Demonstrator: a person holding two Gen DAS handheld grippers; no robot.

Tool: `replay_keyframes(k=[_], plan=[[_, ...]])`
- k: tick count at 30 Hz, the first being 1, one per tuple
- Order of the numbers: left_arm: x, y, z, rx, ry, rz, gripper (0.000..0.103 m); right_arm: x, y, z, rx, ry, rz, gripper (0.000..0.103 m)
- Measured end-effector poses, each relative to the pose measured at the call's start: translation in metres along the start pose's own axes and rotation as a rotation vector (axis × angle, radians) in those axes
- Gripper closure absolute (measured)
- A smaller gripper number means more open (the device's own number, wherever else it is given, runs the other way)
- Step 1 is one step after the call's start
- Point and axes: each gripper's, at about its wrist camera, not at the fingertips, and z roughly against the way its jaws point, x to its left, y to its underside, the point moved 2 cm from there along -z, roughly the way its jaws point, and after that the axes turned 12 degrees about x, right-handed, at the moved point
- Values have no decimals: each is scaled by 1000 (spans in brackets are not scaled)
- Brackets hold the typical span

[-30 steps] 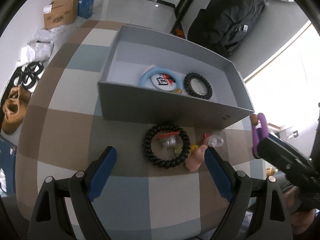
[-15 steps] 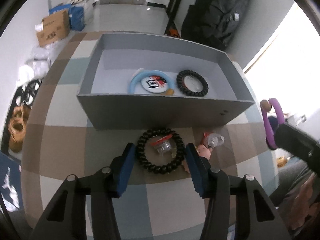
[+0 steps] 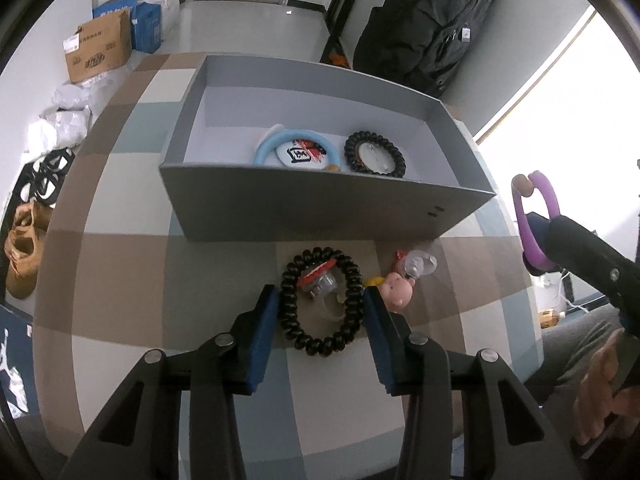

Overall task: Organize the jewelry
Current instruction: 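Grasp the pink ring with the right gripper while the left gripper grasps the black bead bracelet, then lower the pink ring and black bracelet into the box, opening both grippers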

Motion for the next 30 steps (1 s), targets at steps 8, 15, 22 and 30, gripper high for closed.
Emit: replay_keyframes(k=[8,15,22,30], plan=[[4,-1,19,-60,56,29,66,6,-1,2,-19,-6,7,53],[-5,0,41,-154,98,10,66,13,-4,5,-44,-8,29,53],[-5,-13,61,-260,93,10,66,23,-12,6,-70,-13,58,53],[3,-34,69,-300,138,37,66,24,-28,7,-107,-11,43,54]])
